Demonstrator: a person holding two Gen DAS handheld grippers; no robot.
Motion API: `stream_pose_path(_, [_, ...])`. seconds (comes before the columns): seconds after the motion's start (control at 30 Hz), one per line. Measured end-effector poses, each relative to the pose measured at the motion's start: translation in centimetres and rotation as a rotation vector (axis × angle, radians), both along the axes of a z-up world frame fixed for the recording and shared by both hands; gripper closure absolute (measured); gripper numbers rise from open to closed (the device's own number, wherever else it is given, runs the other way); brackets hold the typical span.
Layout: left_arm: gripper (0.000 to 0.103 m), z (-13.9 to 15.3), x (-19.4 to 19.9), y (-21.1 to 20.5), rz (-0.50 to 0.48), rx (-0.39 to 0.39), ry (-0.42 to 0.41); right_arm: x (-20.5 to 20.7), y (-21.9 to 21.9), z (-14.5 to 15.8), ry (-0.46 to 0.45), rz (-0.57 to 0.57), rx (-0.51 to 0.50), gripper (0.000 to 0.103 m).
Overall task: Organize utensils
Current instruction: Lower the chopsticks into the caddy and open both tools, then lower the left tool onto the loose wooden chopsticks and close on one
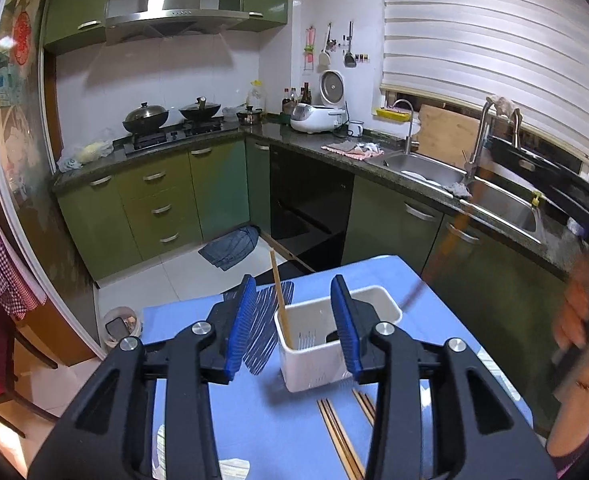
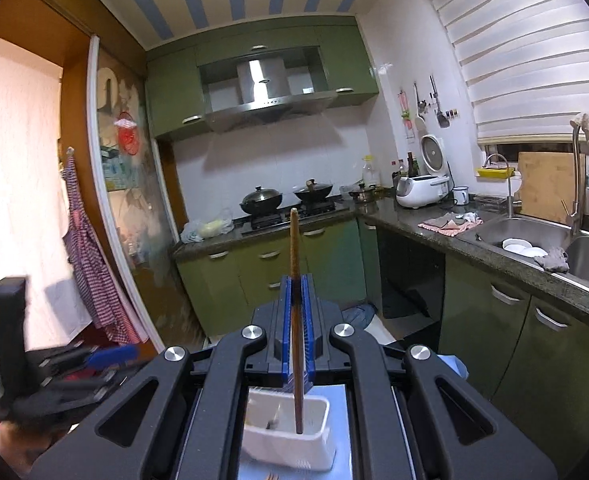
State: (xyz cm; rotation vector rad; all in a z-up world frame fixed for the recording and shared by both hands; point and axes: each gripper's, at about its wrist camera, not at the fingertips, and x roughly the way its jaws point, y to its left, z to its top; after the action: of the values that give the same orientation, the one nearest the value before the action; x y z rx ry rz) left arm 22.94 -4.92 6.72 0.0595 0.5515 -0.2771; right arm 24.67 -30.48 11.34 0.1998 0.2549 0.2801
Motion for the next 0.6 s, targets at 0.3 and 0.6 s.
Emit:
stream_pose_path(0.3, [0.063, -0.9, -0.6, 1.1, -0.002, 0.005, 0.027, 5.5, 1.6, -5.2, 0.15, 0.004, -0.037, 0.097])
stream_pose_path(0.6, [0.059, -3.3, -0.8, 1.0, -0.02, -0.005, 0.096, 5.2, 2.6, -7.7, 0.184, 0.04, -0.072, 0.092])
